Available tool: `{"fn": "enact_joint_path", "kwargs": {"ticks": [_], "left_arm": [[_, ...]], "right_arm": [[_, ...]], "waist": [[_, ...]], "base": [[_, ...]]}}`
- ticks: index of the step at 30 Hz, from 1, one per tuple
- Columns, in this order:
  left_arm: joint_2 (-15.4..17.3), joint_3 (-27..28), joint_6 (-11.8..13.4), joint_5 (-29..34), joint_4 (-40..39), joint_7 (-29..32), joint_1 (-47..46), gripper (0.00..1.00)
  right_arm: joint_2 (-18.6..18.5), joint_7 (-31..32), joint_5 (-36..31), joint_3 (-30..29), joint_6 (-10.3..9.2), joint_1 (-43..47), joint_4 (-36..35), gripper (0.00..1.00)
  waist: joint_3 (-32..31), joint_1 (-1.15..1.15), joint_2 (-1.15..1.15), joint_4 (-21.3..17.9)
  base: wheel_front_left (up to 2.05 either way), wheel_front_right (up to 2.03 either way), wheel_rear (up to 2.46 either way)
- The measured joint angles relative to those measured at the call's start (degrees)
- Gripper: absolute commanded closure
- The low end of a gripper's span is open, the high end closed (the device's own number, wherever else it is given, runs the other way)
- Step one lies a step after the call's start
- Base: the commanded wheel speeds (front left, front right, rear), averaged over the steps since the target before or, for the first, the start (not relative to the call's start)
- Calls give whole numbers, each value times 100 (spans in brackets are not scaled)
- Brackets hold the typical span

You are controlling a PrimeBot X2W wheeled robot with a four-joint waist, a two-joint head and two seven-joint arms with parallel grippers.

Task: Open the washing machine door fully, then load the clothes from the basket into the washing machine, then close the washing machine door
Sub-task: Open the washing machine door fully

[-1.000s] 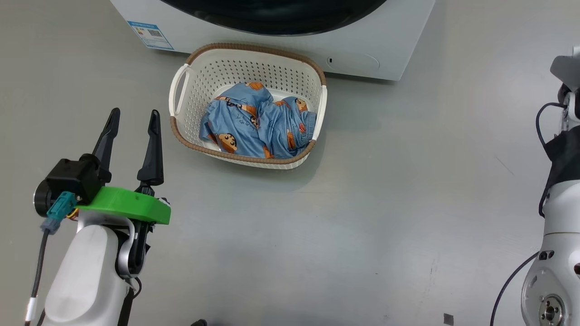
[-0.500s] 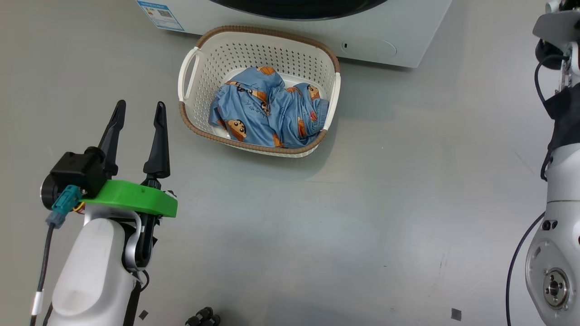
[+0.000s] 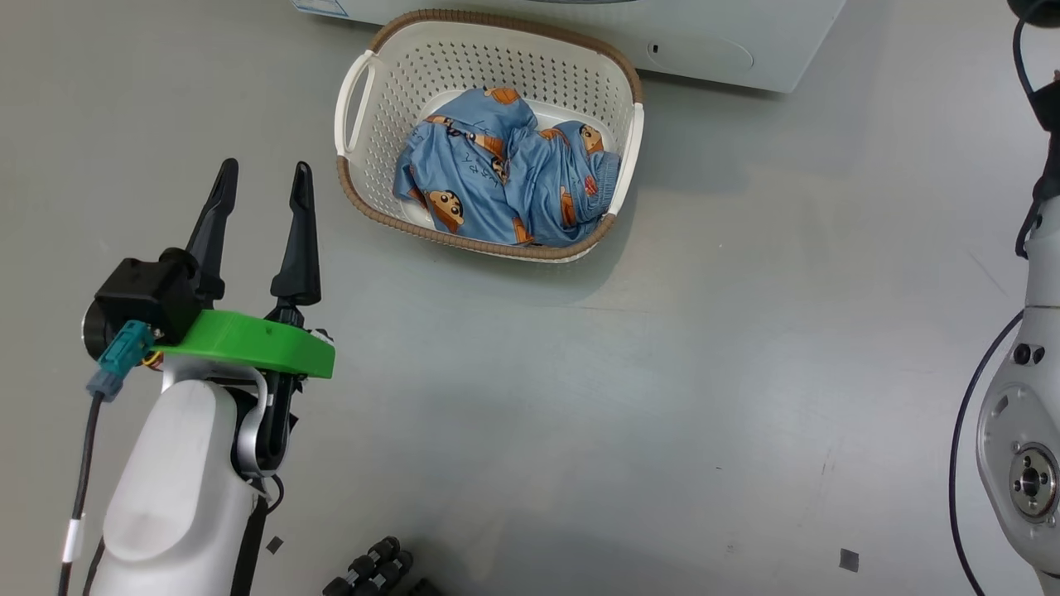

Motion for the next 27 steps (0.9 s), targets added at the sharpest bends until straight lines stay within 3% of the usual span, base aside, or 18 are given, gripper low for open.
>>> {"fn": "enact_joint_path", "kwargs": {"ticks": [9,27], "left_arm": [[-127,-118,0,-2,-121,0,-194,0],[-288,-156,0,-137,-274,-1,-407,0]], "right_arm": [[-65,182,-171,252,-179,-374,-45,100],[-124,461,-386,477,-324,-677,-13,100]], "waist": [[227,0,0,105],[736,0,0,242]], "base": [[0,0,0],[0,0,0]]}}
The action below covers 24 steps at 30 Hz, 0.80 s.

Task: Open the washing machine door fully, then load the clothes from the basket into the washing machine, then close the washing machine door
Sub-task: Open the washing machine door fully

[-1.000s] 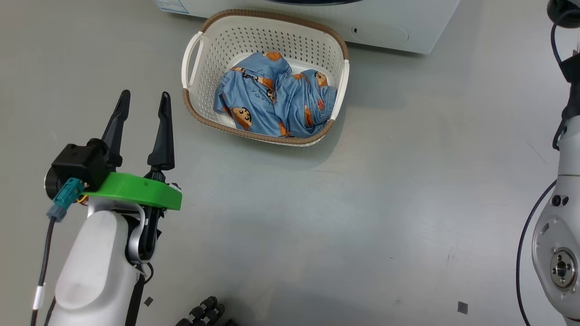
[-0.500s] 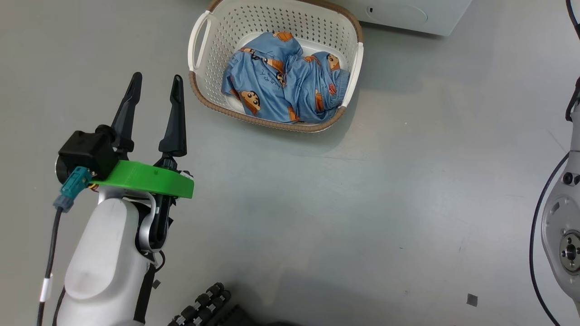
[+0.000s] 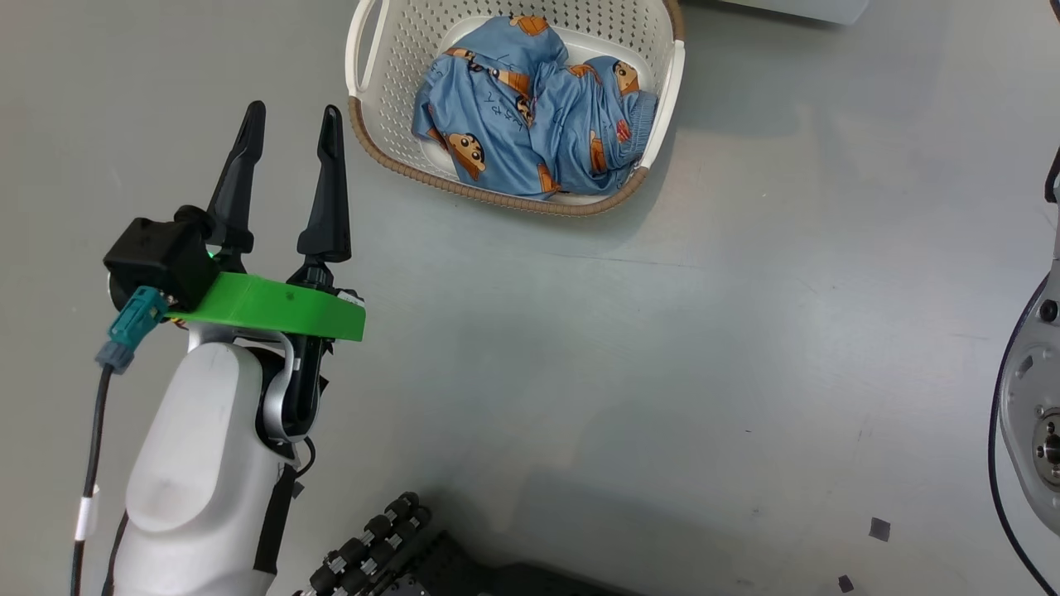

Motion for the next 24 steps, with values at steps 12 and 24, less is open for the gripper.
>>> {"fn": "enact_joint_path", "kwargs": {"ticks": [12,24], "left_arm": [[-37,-180,0,-18,8,0,-116,0],[-54,-188,0,-24,40,0,-119,0]], "right_arm": [[-46,175,-55,104,-8,-137,86,100],[-85,175,-60,46,-14,-303,211,100]], "waist": [[151,0,0,119],[137,0,0,237]], "base": [[0,0,0],[0,0,0]]}}
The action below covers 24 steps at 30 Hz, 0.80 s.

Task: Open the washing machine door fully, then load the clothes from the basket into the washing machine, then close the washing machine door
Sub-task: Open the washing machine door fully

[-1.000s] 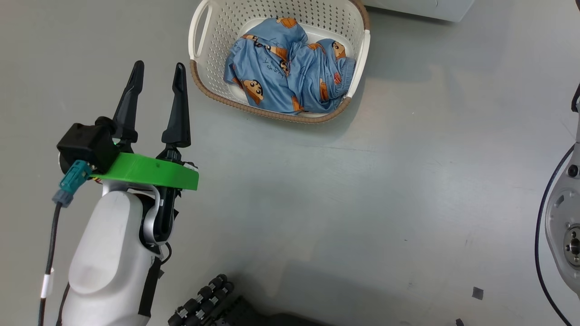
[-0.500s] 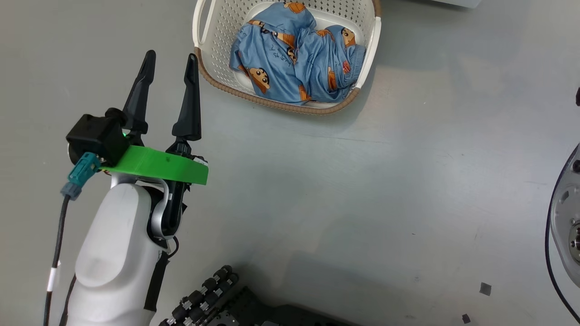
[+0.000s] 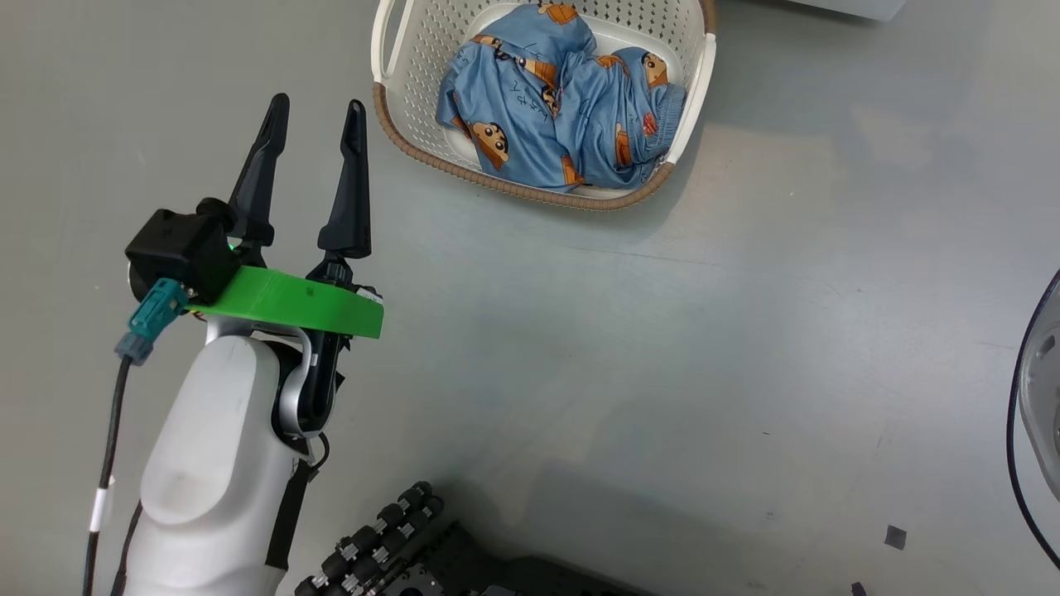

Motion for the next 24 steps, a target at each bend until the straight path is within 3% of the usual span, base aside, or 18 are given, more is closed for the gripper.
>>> {"fn": "enact_joint_path", "kwargs": {"ticks": [11,24], "left_arm": [[-31,0,0,-35,34,0,0,0],[-49,42,0,-31,-1,0,-12,0]], "right_arm": [[-32,19,-47,-10,-41,-98,143,100],[-118,617,201,41,-33,-23,237,100]], "waist": [[16,0,0,66],[-49,0,0,-6]], "base": [[0,0,0],[0,0,0]]}}
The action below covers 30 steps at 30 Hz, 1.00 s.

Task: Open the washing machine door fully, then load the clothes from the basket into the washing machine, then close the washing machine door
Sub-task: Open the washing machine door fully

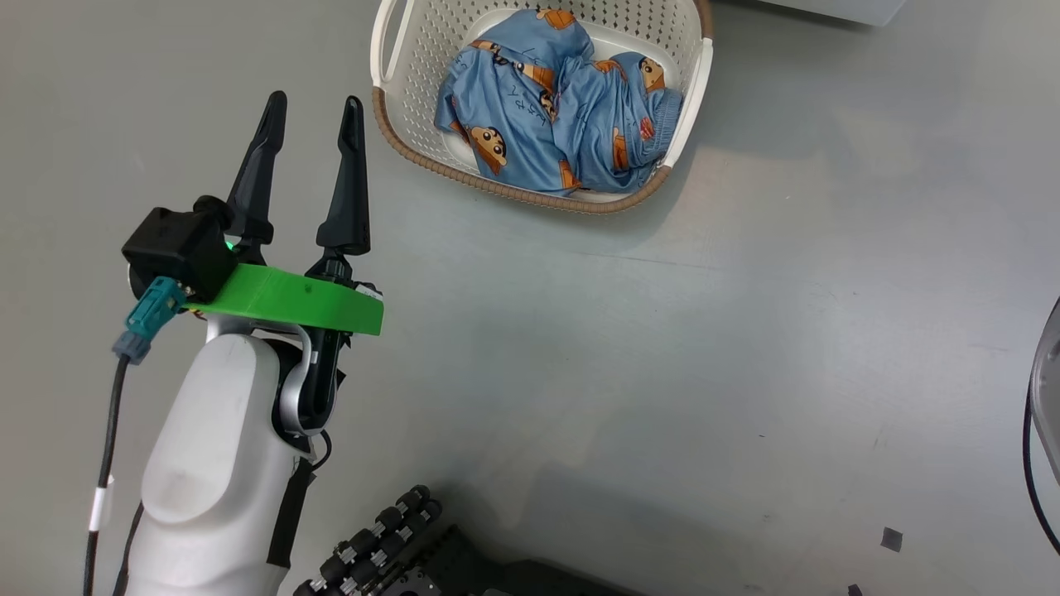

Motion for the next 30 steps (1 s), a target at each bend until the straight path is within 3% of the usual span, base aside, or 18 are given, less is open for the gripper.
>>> {"fn": "enact_joint_path", "kwargs": {"ticks": [10,18,30], "left_arm": [[0,-3,0,58,-35,0,-1,0],[1,-18,0,102,-19,0,6,0],[90,-11,0,146,-7,0,114,0]], "right_arm": [[4,530,265,80,144,350,11,100],[112,1457,784,242,353,767,5,100],[155,2466,1184,442,286,1285,-56,100]], "waist": [[-178,0,0,-89],[-377,0,0,-128],[-758,0,0,-144]], "base": [[0,0,0],[0,0,0],[0,0,0]]}}
